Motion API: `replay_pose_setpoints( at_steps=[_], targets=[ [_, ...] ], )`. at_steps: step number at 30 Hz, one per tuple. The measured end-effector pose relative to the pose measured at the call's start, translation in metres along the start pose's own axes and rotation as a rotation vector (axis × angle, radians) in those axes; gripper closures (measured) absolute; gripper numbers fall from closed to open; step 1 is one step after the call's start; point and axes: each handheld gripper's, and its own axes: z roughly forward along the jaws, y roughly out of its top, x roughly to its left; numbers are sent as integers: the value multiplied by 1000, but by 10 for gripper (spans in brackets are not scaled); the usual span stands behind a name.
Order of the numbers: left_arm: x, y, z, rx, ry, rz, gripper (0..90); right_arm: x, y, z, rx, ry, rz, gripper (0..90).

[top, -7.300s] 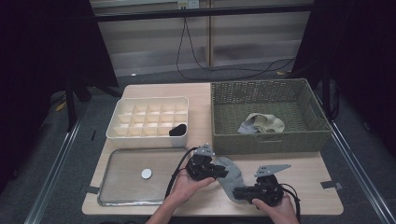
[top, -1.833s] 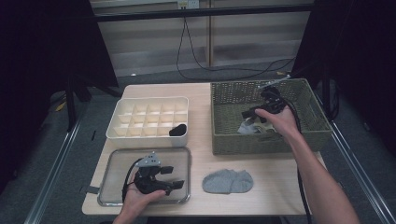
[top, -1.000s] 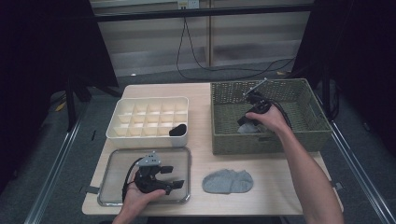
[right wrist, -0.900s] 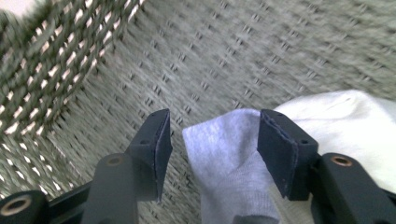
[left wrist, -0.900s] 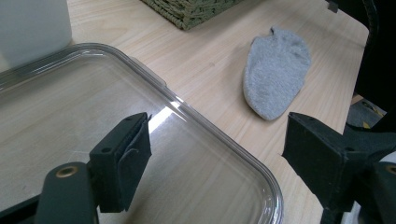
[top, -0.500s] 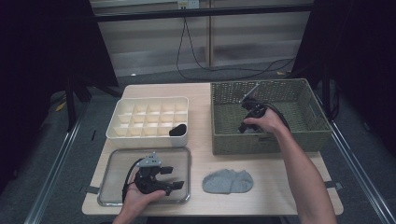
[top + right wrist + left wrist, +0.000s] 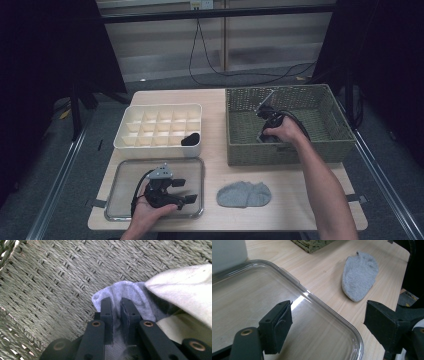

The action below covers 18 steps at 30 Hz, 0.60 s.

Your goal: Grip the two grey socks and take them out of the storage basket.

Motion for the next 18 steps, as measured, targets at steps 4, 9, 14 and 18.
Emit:
replay_pose_setpoints(
  at_steps=[4,9,14,18],
  targets=[
    [2,0,1,6,3,0,219,1,0,-6,-43,6,2,827],
    [6,0,1,-4,3,-19,218,-1,-2,-18,-156,34,7,829],
    [4,1,0,-12,0,-22,218,-3,-4,-30,-232,70,36,829],
    [2,1,2,-17,-8,-22,218,-5,-8,-40,-296,100,62,829]
  ],
)
